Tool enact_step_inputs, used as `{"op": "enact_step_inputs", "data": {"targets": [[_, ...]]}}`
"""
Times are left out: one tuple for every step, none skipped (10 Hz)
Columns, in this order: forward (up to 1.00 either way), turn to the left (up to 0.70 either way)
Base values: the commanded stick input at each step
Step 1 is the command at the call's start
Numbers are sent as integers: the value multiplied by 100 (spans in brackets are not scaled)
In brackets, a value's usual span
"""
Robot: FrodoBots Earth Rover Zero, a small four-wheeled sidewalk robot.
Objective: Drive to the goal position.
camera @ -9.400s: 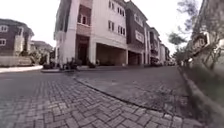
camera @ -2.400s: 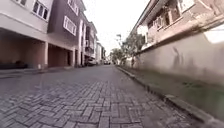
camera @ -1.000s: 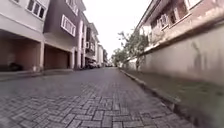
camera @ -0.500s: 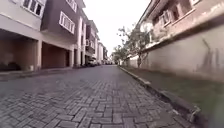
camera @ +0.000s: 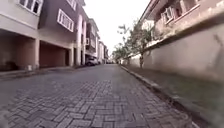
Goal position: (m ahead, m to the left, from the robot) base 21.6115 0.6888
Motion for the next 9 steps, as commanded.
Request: {"op": "enact_step_inputs", "data": {"targets": [[70, 0], [70, 0], [70, 0], [70, 0], [70, 0], [70, 0], [70, 0], [70, 0], [70, 0]]}}
